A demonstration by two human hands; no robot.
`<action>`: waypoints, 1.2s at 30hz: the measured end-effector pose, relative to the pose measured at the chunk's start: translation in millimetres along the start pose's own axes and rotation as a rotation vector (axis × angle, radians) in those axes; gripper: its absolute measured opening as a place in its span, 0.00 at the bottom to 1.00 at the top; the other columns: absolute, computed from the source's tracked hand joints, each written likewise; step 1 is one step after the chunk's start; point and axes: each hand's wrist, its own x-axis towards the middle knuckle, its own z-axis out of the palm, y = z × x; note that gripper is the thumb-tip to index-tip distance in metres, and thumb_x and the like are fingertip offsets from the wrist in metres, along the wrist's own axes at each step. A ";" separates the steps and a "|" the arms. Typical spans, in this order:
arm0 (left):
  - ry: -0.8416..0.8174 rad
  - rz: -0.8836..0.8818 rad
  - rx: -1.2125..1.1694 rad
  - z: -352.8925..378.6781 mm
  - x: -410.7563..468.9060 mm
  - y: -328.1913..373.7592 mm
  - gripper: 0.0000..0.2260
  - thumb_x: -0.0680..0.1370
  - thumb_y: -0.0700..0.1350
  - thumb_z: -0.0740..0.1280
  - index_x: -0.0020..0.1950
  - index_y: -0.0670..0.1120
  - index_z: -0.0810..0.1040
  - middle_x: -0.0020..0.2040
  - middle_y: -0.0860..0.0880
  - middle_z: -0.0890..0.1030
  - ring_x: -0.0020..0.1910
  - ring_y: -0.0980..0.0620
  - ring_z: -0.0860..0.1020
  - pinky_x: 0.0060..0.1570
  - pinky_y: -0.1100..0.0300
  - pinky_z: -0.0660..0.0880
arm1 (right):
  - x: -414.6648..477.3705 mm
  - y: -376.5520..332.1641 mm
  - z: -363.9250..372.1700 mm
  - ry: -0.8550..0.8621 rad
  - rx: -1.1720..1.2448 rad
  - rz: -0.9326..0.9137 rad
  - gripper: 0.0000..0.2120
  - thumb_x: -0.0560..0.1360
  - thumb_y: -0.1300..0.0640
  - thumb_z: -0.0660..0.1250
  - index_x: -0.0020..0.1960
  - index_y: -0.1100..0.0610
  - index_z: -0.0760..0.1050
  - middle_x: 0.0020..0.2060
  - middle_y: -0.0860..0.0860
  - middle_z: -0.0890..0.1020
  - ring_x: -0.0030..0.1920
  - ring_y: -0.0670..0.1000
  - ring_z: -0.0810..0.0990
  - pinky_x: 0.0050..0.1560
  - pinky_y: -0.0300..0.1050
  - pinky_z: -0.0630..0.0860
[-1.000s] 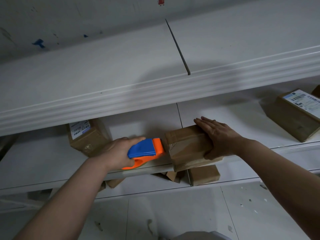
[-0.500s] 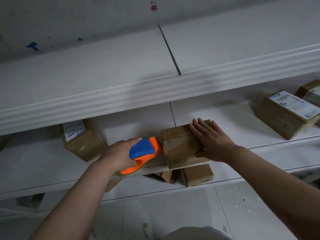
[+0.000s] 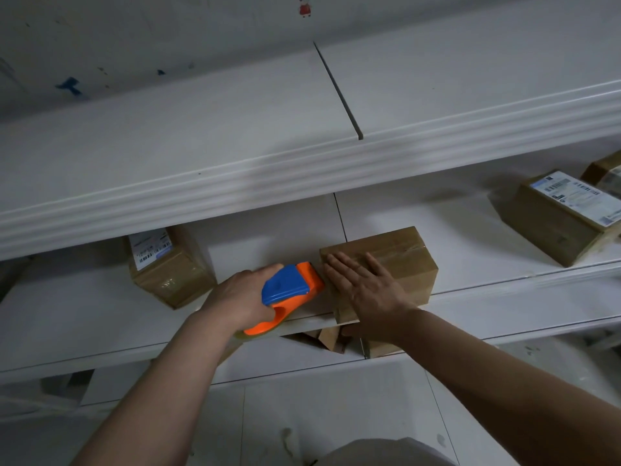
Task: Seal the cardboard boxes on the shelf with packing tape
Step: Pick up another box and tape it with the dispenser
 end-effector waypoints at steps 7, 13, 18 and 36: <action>-0.009 -0.016 -0.026 -2.1 -0.6 2.0 0.37 0.66 0.48 0.70 0.72 0.66 0.60 0.50 0.53 0.73 0.50 0.49 0.75 0.49 0.55 0.76 | -9.3 25.4 -13.1 -0.006 0.045 0.288 0.61 0.66 0.28 0.65 0.74 0.56 0.26 0.74 0.54 0.29 0.74 0.56 0.28 0.74 0.60 0.34; -0.034 -0.049 -0.030 -0.5 -2.3 3.8 0.41 0.66 0.47 0.71 0.75 0.66 0.56 0.56 0.53 0.75 0.53 0.50 0.75 0.53 0.52 0.77 | -8.5 47.0 -12.5 -0.113 0.105 0.343 0.63 0.64 0.27 0.66 0.77 0.59 0.32 0.76 0.57 0.35 0.75 0.58 0.32 0.75 0.58 0.36; -0.039 -0.021 -0.057 0.1 -5.0 8.4 0.34 0.66 0.45 0.70 0.68 0.65 0.63 0.46 0.56 0.75 0.47 0.51 0.76 0.49 0.51 0.78 | -19.0 58.4 -12.4 -0.126 0.047 0.393 0.62 0.65 0.31 0.68 0.77 0.59 0.32 0.76 0.59 0.36 0.76 0.60 0.33 0.76 0.58 0.40; 0.253 0.217 -0.168 -57.3 -34.4 76.3 0.35 0.60 0.64 0.61 0.68 0.70 0.60 0.56 0.55 0.78 0.53 0.54 0.77 0.53 0.53 0.76 | -25.0 105.5 -32.1 0.185 1.196 0.075 0.53 0.55 0.47 0.80 0.73 0.44 0.55 0.66 0.45 0.65 0.65 0.46 0.69 0.62 0.47 0.76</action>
